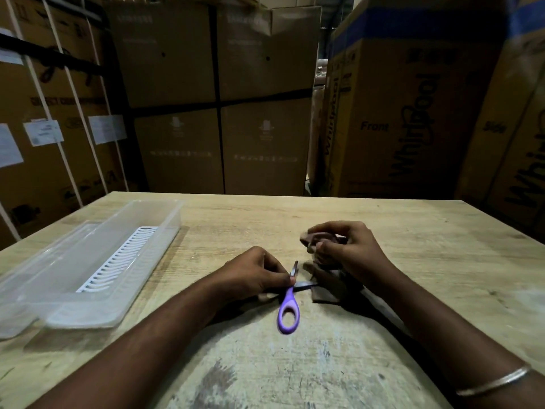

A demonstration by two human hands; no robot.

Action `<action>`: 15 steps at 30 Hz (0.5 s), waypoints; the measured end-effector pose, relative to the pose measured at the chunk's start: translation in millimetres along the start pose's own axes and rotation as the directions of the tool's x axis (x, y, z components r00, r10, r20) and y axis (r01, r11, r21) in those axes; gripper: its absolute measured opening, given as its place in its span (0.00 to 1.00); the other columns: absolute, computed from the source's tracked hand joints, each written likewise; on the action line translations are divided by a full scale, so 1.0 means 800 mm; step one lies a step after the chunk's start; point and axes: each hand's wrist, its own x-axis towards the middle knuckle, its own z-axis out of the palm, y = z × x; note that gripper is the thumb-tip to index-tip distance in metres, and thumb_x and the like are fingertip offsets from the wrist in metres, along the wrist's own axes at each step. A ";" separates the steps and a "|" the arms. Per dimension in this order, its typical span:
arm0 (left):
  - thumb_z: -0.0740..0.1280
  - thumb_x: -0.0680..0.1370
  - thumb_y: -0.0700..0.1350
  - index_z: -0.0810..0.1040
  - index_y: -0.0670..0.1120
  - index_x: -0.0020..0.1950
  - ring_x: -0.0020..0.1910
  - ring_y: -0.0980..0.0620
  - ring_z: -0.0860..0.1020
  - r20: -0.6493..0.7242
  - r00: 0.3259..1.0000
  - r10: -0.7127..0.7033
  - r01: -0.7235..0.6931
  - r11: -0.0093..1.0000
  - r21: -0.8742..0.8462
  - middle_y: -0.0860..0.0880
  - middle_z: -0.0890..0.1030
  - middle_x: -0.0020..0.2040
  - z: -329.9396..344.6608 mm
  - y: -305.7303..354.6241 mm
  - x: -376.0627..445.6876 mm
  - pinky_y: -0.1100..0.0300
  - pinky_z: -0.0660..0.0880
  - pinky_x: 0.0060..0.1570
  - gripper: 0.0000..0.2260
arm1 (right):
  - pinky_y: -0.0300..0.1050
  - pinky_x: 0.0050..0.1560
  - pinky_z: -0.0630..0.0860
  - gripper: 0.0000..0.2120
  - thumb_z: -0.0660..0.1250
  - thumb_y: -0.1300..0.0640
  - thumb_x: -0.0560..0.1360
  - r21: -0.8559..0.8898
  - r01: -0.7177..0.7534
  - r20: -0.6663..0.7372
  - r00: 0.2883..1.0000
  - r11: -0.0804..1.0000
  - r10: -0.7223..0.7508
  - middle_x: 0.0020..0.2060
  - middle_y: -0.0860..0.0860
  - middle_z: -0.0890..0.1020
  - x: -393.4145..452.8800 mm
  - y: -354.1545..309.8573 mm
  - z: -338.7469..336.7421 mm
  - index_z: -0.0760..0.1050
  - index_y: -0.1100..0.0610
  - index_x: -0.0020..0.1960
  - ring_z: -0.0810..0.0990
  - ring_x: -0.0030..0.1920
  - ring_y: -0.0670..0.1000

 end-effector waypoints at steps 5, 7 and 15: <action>0.73 0.75 0.45 0.88 0.46 0.41 0.36 0.55 0.79 0.016 1.000 0.009 -0.009 1.000 -0.025 0.47 0.85 0.36 -0.003 0.001 -0.001 0.58 0.72 0.39 0.06 | 0.40 0.47 0.82 0.12 0.72 0.64 0.71 -0.182 0.111 0.076 0.992 0.977 -0.099 0.46 0.47 0.86 0.002 0.002 0.001 0.83 0.53 0.54 0.84 0.46 0.43; 0.73 0.75 0.44 0.87 0.45 0.42 0.36 0.56 0.80 0.045 0.999 0.019 -0.017 0.999 -0.036 0.48 0.85 0.37 -0.005 0.003 -0.003 0.61 0.73 0.40 0.05 | 0.36 0.43 0.80 0.07 0.74 0.61 0.71 -0.270 0.203 0.109 0.978 0.941 -0.180 0.41 0.46 0.86 0.002 0.005 0.001 0.84 0.54 0.49 0.84 0.42 0.41; 0.75 0.73 0.43 0.87 0.47 0.38 0.34 0.56 0.78 0.042 0.999 0.034 -0.035 0.999 0.023 0.50 0.83 0.33 -0.005 0.003 0.000 0.59 0.71 0.40 0.04 | 0.46 0.50 0.80 0.07 0.73 0.62 0.72 -0.214 0.312 0.341 0.912 0.926 -0.229 0.47 0.48 0.84 0.002 0.008 0.009 0.83 0.57 0.50 0.82 0.48 0.44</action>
